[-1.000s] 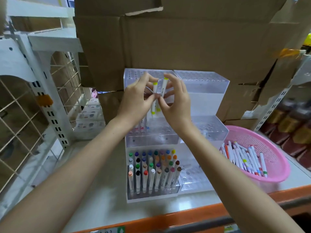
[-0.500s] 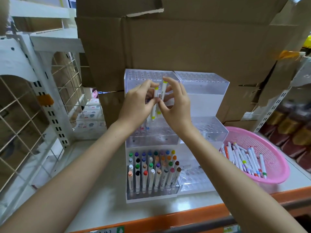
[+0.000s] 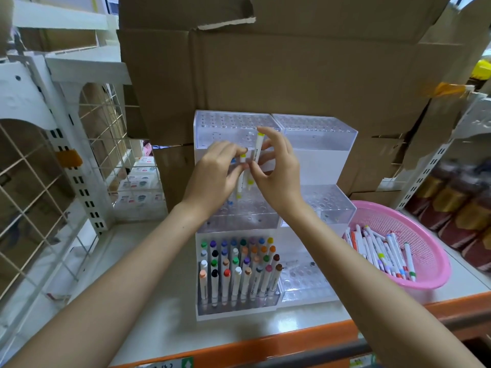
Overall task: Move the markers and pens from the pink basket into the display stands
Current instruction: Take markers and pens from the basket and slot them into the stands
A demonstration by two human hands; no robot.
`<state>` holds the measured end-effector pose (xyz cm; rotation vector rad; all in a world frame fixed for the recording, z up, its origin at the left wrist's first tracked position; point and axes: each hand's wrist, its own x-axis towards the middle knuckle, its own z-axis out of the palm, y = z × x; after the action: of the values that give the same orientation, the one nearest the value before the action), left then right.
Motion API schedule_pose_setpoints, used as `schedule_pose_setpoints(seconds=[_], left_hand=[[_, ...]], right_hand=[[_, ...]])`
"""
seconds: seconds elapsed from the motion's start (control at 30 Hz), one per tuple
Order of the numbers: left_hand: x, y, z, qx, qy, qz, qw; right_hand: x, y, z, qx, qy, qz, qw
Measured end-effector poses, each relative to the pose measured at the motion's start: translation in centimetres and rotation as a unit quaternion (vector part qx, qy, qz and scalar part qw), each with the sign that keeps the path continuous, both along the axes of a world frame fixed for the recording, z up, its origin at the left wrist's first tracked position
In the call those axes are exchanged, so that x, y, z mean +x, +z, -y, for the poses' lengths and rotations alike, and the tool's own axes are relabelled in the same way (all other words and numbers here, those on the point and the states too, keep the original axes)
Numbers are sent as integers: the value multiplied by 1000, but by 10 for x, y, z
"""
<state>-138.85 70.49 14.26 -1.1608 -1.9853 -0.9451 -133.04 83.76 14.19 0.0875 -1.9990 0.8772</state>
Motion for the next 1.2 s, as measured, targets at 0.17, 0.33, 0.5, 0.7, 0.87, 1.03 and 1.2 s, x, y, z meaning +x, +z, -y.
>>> schedule_pose_setpoints(seconds=[0.17,0.33,0.5,0.7,0.87,1.03,1.2], left_hand=[[-1,-2,0,-11,4,-13,1000],[-3,-2,1,-44,34,-61,997],[-1,-7,3,-59,47,-57,996],[2,-6,13,-115,63,-84,988],[9,-10,23,-131,105,-103,980],[11,-12,31,-165,142,-121,968],[12,-15,33,-182,161,-129,962]], right_hand=[[1,1,-2,-2,-1,-2,1000],[1,0,-2,1,5,4,1000],[2,0,0,5,8,7,1000],[2,0,0,12,7,16,1000],[5,-5,0,42,8,43,998],[7,-4,0,31,4,58,998],[6,2,2,41,5,77,996]])
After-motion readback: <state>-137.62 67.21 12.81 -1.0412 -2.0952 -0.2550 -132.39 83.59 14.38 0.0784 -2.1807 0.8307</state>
